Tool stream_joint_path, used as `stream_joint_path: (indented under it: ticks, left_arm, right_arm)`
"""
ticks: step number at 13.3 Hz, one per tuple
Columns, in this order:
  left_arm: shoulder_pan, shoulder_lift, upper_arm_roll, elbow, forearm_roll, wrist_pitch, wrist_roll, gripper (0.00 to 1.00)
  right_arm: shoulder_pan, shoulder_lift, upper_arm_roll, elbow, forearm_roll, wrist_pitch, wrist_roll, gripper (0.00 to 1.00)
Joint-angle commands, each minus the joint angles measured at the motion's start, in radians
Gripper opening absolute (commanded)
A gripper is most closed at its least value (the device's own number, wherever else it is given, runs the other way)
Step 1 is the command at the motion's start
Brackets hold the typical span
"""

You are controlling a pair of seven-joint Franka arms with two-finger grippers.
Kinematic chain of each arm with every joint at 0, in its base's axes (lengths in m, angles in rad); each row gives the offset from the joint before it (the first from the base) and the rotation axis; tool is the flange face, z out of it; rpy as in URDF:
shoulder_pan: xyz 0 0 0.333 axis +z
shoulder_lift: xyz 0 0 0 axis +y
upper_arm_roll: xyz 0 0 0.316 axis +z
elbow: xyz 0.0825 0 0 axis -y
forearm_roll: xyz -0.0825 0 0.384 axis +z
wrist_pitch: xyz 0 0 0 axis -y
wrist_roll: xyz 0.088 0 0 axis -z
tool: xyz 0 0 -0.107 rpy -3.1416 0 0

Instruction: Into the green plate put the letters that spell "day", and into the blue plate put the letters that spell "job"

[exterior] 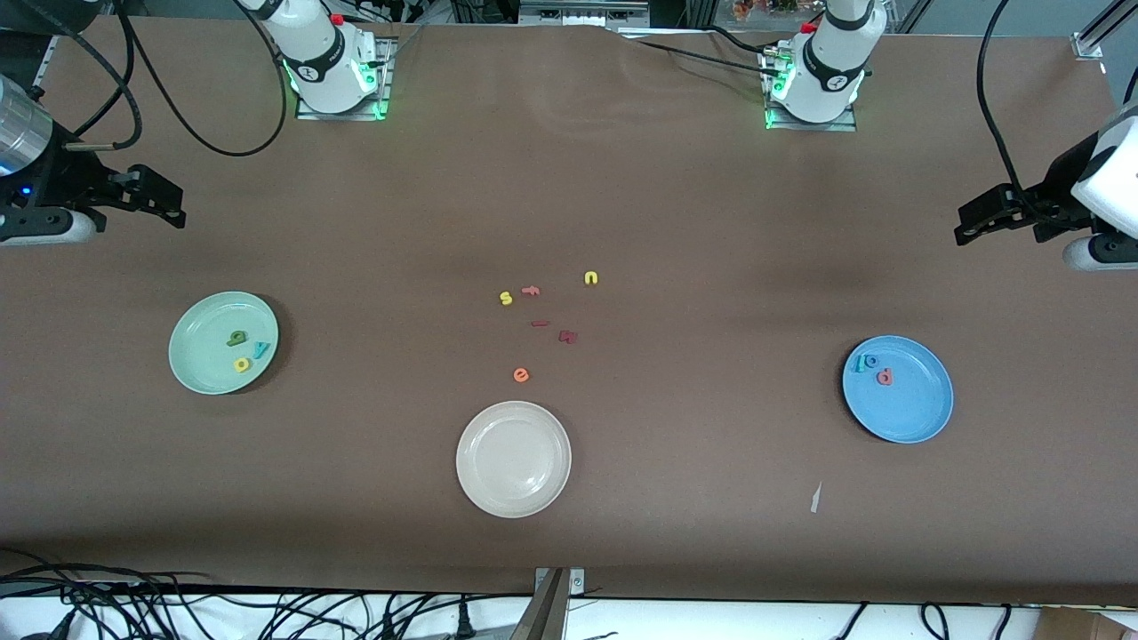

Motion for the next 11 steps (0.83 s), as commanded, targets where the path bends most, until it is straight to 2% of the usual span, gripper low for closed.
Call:
stream_joint_path:
  ticks: [1,11]
  left_arm:
    - [-0.001,0.005,-0.006,0.014,0.033,-0.016,-0.005,1.0]
    - [0.002,0.005,-0.006,0.014,0.033,-0.016,-0.005,1.0]
  right_arm:
    - [0.011,-0.023,-0.033,-0.025,0.064,-0.005,0.013,1.0]
    - [0.02,0.001,-0.025,-0.011,0.052,-0.045,0.019,1.0]
